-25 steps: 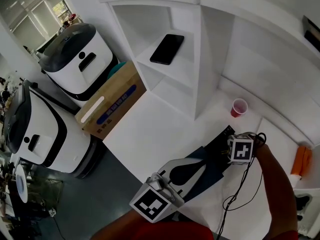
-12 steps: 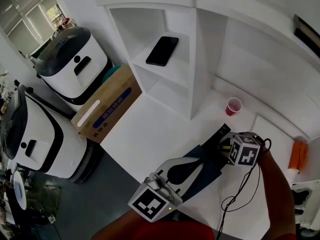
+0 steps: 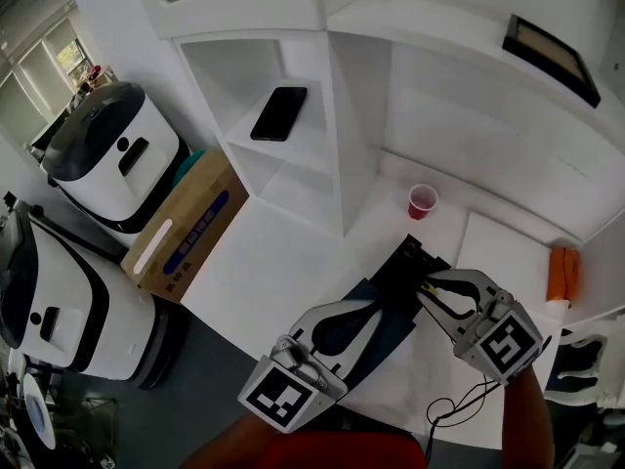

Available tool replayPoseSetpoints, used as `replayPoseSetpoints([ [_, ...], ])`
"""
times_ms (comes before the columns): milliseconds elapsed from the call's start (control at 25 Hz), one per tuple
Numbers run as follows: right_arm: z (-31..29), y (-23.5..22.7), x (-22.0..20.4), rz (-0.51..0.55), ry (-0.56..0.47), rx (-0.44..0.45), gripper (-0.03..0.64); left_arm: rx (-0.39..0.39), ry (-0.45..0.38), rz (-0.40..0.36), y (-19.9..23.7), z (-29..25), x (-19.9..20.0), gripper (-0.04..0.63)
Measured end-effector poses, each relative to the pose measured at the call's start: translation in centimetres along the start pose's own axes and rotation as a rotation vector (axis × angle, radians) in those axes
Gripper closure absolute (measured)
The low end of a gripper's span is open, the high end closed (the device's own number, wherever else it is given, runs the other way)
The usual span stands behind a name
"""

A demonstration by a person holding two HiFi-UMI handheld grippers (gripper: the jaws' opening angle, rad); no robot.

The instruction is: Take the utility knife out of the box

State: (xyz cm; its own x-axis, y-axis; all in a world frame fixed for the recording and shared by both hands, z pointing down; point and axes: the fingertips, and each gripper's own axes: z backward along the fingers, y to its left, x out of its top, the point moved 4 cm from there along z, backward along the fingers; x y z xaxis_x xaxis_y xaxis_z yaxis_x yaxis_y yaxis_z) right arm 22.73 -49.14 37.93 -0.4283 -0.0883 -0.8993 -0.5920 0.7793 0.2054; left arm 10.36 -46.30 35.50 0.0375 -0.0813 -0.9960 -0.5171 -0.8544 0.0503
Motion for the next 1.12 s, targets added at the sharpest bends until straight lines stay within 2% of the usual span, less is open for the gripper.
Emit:
replayPoseSetpoints([
  [200, 4.5, 3.0, 2.6, -0.191, -0.222, -0.093, 0.529, -0.053, -0.030, -0.030, -1.5, -0.2, 1.0, 0.590],
  [520, 7.6, 6.6, 4.3, -0.304, -0.409, -0.197, 0.529, -0.129, -0.056, -0.062, -4.2, 0.0, 1.9, 0.590],
  [760, 8.9, 7.6, 5.2, -0.310, -0.460, -0.296, 0.531, -0.169, -0.075, -0.074, -5.7, 0.2, 2.6, 0.590],
  [1120, 10.1, 8.7, 4.9, -0.302, -0.438, -0.322, 0.531, -0.201, -0.090, -0.087, -7.4, 0.4, 3.1, 0.590],
])
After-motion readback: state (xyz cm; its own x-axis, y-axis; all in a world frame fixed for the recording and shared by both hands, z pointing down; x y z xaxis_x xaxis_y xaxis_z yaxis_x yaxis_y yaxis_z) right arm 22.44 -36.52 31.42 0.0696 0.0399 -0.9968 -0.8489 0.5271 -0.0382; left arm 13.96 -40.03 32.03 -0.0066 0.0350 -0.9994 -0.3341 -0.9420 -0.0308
